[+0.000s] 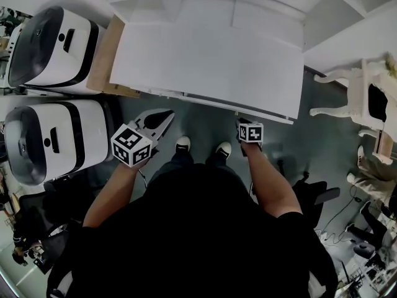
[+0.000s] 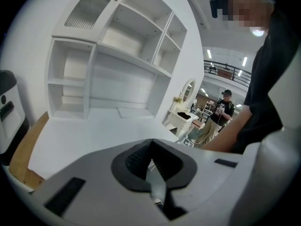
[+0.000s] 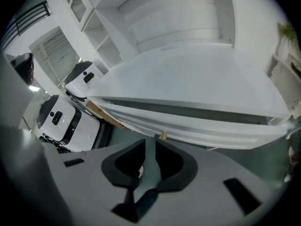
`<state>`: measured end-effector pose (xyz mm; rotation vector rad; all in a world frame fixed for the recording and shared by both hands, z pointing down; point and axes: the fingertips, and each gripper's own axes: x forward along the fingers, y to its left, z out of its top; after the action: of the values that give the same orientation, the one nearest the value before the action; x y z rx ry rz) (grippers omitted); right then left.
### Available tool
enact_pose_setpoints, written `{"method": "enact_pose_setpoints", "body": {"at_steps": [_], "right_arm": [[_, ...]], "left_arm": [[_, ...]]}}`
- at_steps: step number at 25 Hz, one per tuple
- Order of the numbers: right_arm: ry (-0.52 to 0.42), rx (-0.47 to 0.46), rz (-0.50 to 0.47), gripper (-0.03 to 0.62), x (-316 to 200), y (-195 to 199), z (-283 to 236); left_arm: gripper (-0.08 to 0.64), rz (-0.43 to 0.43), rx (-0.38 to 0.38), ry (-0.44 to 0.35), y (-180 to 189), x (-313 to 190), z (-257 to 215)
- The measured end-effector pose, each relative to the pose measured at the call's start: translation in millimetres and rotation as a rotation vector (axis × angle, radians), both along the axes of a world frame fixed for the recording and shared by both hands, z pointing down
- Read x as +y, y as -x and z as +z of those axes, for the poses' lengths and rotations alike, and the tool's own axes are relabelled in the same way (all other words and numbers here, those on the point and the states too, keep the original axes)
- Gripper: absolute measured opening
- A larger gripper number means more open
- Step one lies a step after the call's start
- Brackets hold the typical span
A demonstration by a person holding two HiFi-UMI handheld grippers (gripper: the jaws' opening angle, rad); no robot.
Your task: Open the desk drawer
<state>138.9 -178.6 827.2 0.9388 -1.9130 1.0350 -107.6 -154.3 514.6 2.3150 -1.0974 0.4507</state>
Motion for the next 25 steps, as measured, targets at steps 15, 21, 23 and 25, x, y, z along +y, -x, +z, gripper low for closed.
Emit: {"method": "enact_pose_setpoints", "body": {"at_steps": [15, 21, 23, 25], "right_arm": [[0.034, 0.058, 0.150, 0.110, -17.0, 2.0, 57.8], [0.046, 0.064, 0.168, 0.121, -19.1, 4.9, 69.8], [0.045, 0.061, 0.181, 0.124, -20.8, 5.4, 72.3], [0.044, 0.064, 0.193, 0.124, -21.4, 5.2, 74.8]], "left_arm": [[0.008, -0.017, -0.022, 0.101, 31.9, 23.3, 33.2], [0.008, -0.014, -0.027, 0.125, 39.2, 28.0, 40.8], [0.008, -0.011, -0.027, 0.130, 41.0, 28.6, 42.2], [0.008, -0.005, -0.027, 0.137, 43.2, 30.1, 44.2]]}}
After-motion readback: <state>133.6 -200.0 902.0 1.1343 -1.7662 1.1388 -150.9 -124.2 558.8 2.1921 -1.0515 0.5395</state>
